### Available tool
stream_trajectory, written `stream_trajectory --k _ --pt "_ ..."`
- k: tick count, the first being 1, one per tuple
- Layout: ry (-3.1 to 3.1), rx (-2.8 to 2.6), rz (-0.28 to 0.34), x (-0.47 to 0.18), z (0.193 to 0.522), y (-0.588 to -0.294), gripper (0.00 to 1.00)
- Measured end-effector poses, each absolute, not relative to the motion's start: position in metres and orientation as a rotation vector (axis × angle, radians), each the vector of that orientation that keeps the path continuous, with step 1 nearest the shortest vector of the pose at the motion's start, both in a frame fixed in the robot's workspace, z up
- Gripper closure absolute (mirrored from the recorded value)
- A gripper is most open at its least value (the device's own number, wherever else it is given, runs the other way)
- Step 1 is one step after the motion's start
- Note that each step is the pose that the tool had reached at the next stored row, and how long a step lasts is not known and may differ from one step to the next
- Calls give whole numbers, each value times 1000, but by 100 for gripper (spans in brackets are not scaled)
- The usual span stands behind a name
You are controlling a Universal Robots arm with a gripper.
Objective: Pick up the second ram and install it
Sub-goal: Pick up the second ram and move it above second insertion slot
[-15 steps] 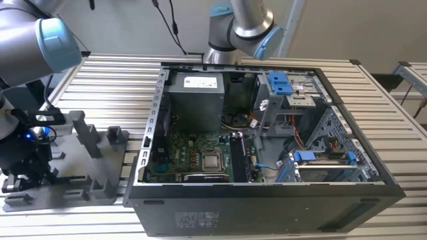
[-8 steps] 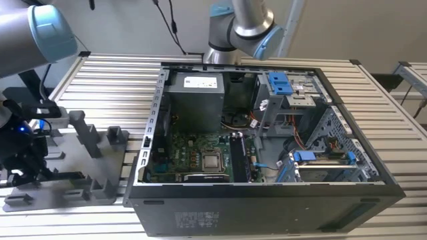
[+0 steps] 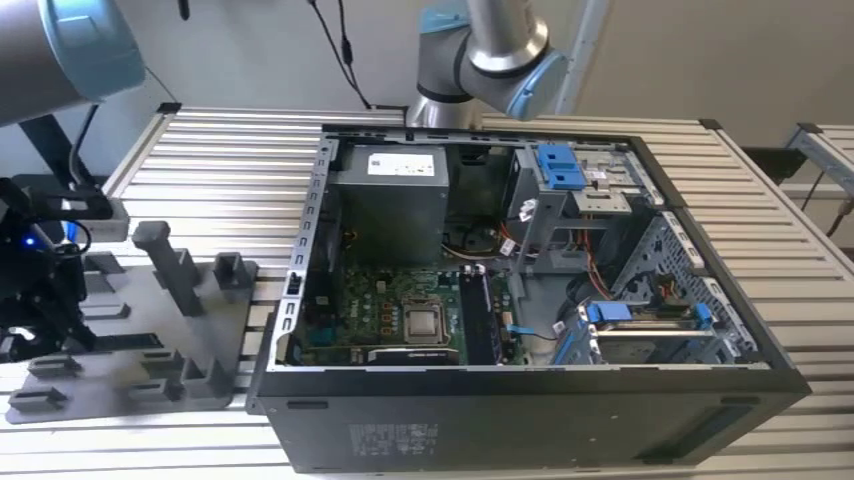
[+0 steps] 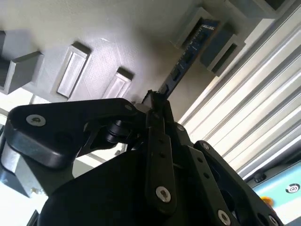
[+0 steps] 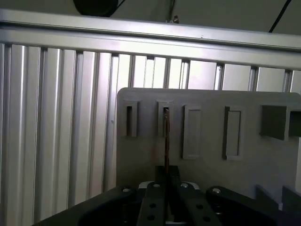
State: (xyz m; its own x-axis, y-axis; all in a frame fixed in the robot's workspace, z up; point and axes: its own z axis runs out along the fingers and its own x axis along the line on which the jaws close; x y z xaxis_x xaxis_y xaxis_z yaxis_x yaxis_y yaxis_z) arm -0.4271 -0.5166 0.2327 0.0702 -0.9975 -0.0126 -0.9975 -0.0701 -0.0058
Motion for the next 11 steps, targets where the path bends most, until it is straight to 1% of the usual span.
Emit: stream_trajectory --k 11 --pt "2133 -2289 8 -427 279 -517 86"
